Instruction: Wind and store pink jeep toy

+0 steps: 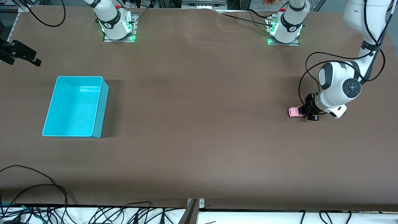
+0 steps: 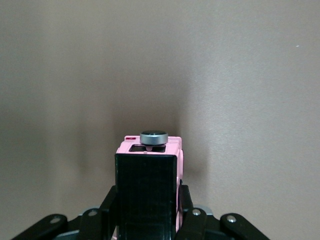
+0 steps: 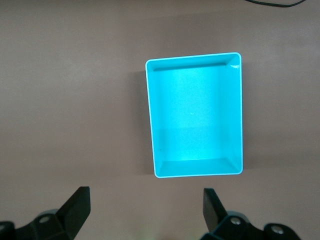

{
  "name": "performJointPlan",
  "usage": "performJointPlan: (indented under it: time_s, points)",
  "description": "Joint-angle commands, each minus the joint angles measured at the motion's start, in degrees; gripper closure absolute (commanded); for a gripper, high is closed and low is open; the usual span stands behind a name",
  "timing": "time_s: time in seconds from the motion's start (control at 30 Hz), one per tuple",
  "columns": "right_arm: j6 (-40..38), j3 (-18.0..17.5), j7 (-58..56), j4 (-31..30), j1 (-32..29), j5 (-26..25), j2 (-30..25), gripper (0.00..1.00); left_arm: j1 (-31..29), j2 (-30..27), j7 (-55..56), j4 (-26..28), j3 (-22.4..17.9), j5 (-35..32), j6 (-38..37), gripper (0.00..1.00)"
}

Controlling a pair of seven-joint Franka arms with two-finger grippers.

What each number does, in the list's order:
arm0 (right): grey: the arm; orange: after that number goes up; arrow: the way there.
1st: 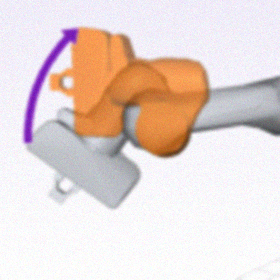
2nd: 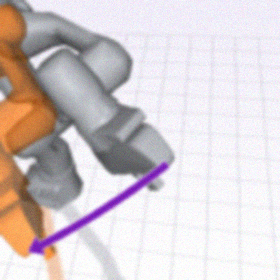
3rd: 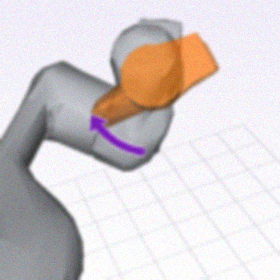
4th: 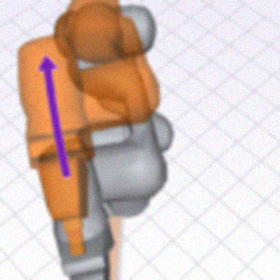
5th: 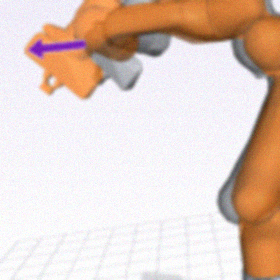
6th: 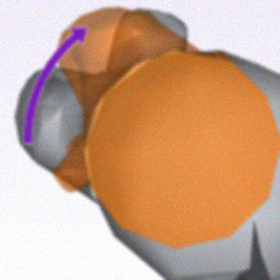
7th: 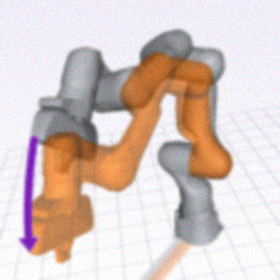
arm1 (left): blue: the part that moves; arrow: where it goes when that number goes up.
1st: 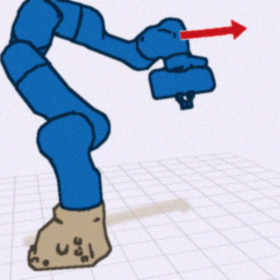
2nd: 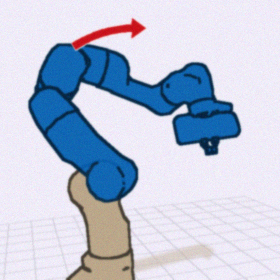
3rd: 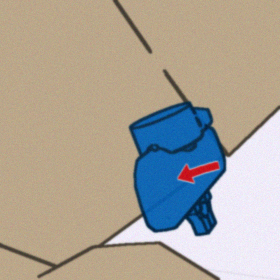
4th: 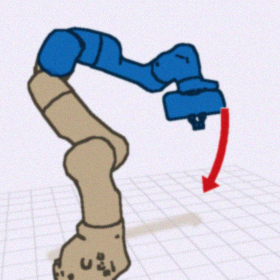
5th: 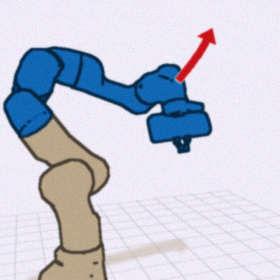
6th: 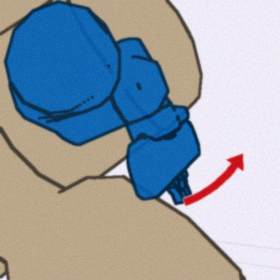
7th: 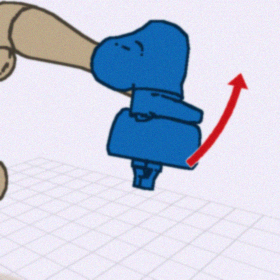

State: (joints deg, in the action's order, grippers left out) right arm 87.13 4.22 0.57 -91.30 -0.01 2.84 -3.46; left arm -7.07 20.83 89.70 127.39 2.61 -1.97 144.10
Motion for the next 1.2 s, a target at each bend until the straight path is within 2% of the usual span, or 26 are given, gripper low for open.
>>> performJointPlan:
  time_s: [0.0,0.13,0.3,0.6,1.17]
  points:
    - [-0.91,-0.18,-0.04,1.21,0.10,-0.99,0.38,0.00,1.44,-2.28,0.74,-0.13,1.69,-1.10,-1.45,0.86]
    - [-0.91,-0.18,-0.04,1.21,0.10,-0.99,0.38,0.00,2.58,-3.07,5.47,-0.83,2.13,-1.28,-1.63,0.86]
    - [-0.91,-0.18,-0.04,1.21,0.18,-0.99,0.38,0.00,7.33,-3.07,8.73,-0.83,2.05,-2.33,-1.63,0.86]
    - [-0.91,-0.18,-0.04,1.21,0.19,-0.99,0.38,0.00,11.90,-0.09,16.73,-0.74,2.66,-5.76,0.57,0.86]
    - [-0.91,-0.18,-0.04,1.13,0.27,-0.99,0.47,0.00,9.36,3.08,16.21,-0.83,2.57,-5.76,2.59,0.91]
